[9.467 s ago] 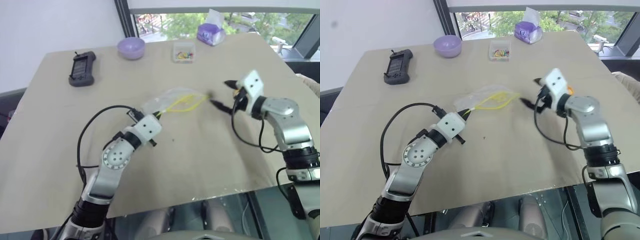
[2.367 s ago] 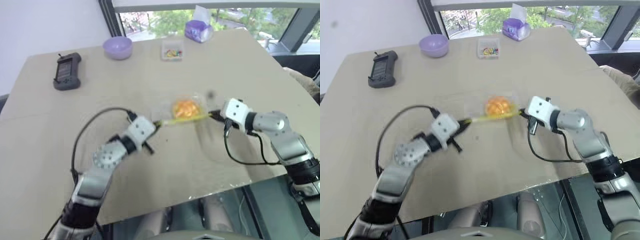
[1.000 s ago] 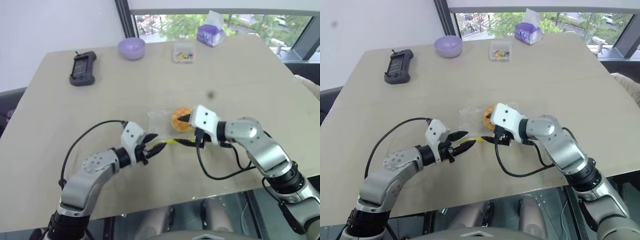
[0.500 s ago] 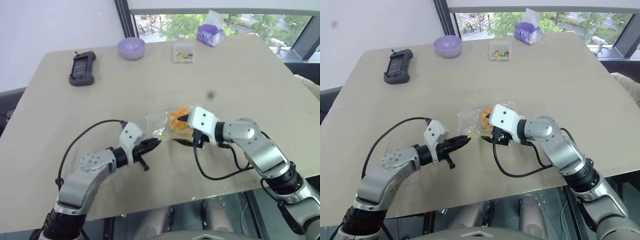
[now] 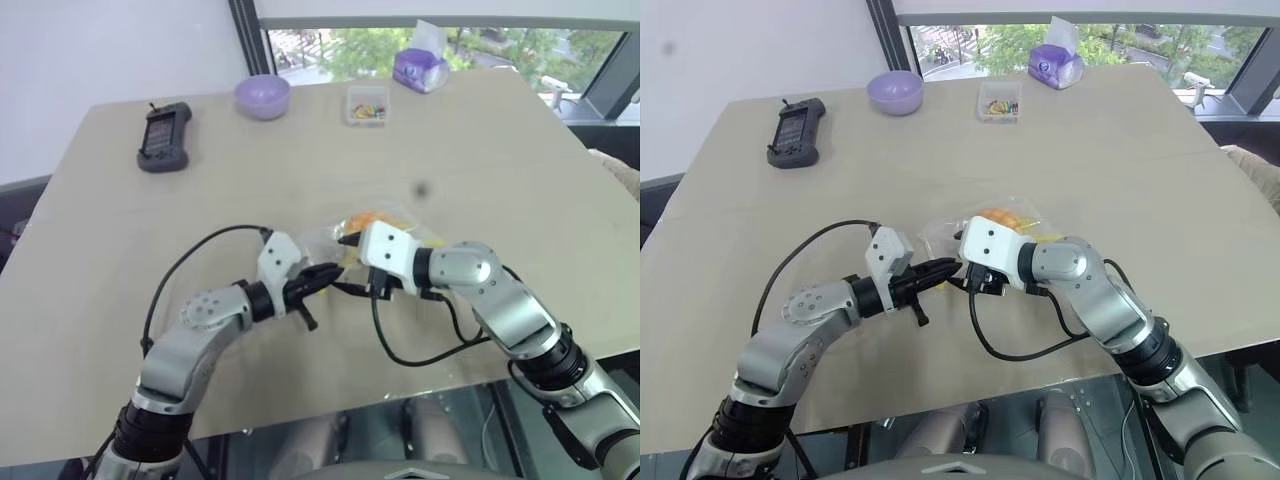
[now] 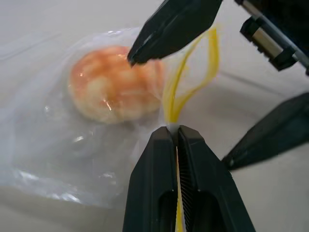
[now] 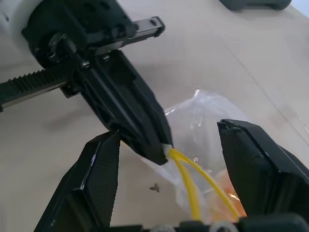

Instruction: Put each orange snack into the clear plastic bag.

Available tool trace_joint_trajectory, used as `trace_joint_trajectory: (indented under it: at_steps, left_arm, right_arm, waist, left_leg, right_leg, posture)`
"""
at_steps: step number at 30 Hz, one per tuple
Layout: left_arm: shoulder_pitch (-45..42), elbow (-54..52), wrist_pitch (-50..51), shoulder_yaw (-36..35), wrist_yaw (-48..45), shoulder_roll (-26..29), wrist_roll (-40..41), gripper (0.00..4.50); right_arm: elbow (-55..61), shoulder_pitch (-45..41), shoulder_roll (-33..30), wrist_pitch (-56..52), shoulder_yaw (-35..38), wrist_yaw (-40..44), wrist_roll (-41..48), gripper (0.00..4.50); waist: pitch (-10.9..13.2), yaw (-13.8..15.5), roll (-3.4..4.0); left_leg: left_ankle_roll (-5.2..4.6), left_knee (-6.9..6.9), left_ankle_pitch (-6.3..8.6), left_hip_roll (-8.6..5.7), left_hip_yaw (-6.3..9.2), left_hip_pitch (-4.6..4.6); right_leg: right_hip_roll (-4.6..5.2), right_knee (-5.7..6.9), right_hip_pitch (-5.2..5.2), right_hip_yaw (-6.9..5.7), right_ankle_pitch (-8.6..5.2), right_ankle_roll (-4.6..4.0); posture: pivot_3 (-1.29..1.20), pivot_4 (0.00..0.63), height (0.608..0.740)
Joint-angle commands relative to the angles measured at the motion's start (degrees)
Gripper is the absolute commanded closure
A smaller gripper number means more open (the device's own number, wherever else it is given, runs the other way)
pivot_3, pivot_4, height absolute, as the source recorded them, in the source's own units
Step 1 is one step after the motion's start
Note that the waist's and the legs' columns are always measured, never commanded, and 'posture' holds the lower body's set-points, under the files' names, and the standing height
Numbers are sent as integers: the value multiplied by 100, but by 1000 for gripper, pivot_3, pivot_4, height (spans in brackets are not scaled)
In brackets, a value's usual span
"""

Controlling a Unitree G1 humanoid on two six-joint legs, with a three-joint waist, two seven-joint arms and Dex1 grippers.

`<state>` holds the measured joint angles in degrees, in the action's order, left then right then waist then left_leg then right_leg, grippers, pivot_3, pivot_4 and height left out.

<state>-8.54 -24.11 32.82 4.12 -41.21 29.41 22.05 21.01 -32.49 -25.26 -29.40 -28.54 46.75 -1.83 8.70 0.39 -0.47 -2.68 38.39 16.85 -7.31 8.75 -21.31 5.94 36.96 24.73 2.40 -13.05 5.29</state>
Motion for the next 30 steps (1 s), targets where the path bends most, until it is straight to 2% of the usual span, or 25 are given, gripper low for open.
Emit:
trace_joint_trajectory:
  at_steps: [1,4,9,18,24,30]
  left_arm:
    - [-18,-134,-162,51,-155,20,90,4499]
    - [17,-115,-191,17,-173,37,113,4500]
    - [17,-136,-178,-27,-158,15,193,4500]
    - [18,-191,-65,-55,-192,122,275,4500]
    - [33,-186,-143,-48,-178,151,260,2335]
    - [117,-152,-215,-33,-167,218,175,2335]
  right_arm:
    - [-199,-168,-135,400,-7,-120,-377,1277]
    - [-361,-145,-309,642,-32,-105,-590,2340]
    - [-574,-123,-420,951,-154,-64,-887,4482]
    - [-753,-175,-143,1021,-59,-119,-1119,4482]
    - [-738,-159,-128,1014,-6,-62,-1147,4500]
    - [-709,-147,-123,974,20,-51,-1137,4500]
  waist:
    - [0,-13,0]
    - [0,-11,-1]
    - [0,-20,0]
    - [0,-98,0]
    - [0,-99,0]
    - [0,-102,0]
  left_leg:
    - [0,0,0,0,0,0]
    - [0,0,0,0,-1,0]
    - [0,0,0,-1,0,0]
    - [0,-2,0,0,0,0]
    - [0,-2,0,0,1,0]
    - [0,-2,0,0,0,0]
  right_leg:
    - [0,0,0,0,0,0]
    - [1,-1,0,0,0,0]
    - [1,-2,0,-1,0,0]
    - [0,-2,0,0,0,0]
    - [0,-2,0,0,0,0]
    - [0,-2,0,0,0,0]
  posture:
    - [0,150,736]
    - [0,150,736]
    - [0,150,736]
    - [0,150,736]
    - [0,150,736]
    - [0,150,736]
